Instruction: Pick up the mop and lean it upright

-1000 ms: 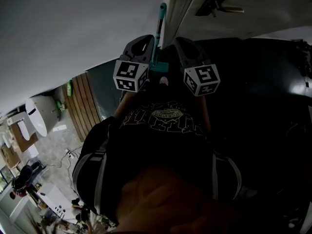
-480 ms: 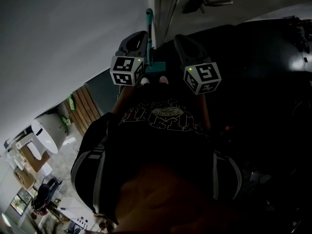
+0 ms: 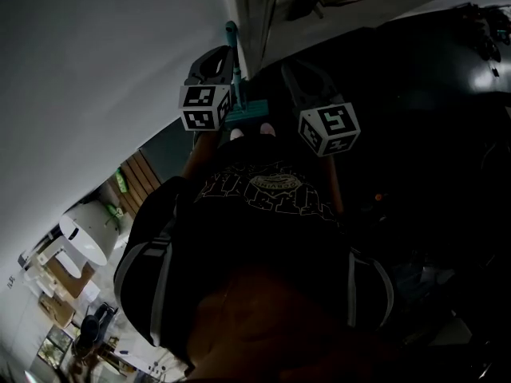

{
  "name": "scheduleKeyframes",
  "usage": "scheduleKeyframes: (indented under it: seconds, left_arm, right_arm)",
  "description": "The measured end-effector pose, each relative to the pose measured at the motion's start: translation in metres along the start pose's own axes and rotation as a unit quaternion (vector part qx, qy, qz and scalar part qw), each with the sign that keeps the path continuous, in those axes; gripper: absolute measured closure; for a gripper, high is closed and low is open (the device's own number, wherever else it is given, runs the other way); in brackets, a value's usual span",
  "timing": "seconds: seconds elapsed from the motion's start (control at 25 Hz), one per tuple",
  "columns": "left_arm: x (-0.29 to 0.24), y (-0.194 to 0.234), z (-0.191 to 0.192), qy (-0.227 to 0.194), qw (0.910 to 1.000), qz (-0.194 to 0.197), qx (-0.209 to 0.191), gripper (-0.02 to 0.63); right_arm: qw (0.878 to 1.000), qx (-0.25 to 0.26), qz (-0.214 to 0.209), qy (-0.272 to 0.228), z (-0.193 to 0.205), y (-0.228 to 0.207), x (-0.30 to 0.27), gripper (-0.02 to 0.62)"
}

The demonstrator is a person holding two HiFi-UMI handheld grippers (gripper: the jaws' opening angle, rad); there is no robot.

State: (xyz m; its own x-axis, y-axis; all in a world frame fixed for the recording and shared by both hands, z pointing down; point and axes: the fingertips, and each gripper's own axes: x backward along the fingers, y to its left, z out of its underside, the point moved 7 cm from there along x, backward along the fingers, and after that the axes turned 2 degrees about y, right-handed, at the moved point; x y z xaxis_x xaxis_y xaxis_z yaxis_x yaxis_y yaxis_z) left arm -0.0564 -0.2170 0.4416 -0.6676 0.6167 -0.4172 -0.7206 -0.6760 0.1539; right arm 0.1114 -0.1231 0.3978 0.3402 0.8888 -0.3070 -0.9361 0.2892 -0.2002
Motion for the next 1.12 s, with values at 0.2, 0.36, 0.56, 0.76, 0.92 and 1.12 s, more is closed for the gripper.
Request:
scheduleKeyframes:
  seconds: [0.2, 0.36, 0.56, 0.76, 0.92, 1.12]
  left_arm:
    - [-0.013, 0.006, 0.001, -0.002, 1.0, -0.005, -0.001, 0.554]
    - [-0.023, 0.012, 0.008, 0.011, 0.9999, -0.01, -0.001, 0.52]
    - [-0.036, 0.015, 0.014, 0.026, 0.9995, -0.018, -0.004, 0.48]
    - [-0.049, 0.017, 0.015, 0.033, 0.9991, -0.026, -0.009, 0.468]
    - [-0.053, 0.02, 0.017, 0.042, 0.9986, -0.032, -0.01, 0.466]
    - [-0.061, 0.022, 0.021, 0.048, 0.9984, -0.025, -0.016, 0.454]
  right_arm:
    - [1.0, -0.001, 0.002, -0.001, 0.0, 0.0, -0.001, 0.575]
    - [1.0, -0.007, 0.003, -0.002, 0.0, 0.0, -0.001, 0.575]
    - [1.0, -0.01, 0.005, 0.0, 0.002, -0.002, -0.001, 0.575]
    - [1.0, -0.014, 0.012, -0.004, 0.001, -0.005, 0.004, 0.575]
    - [1.0, -0.014, 0.023, -0.006, -0.001, -0.009, 0.01, 0.575]
    - [0.999, -0.016, 0.036, -0.011, -0.003, -0.014, 0.015, 0.575]
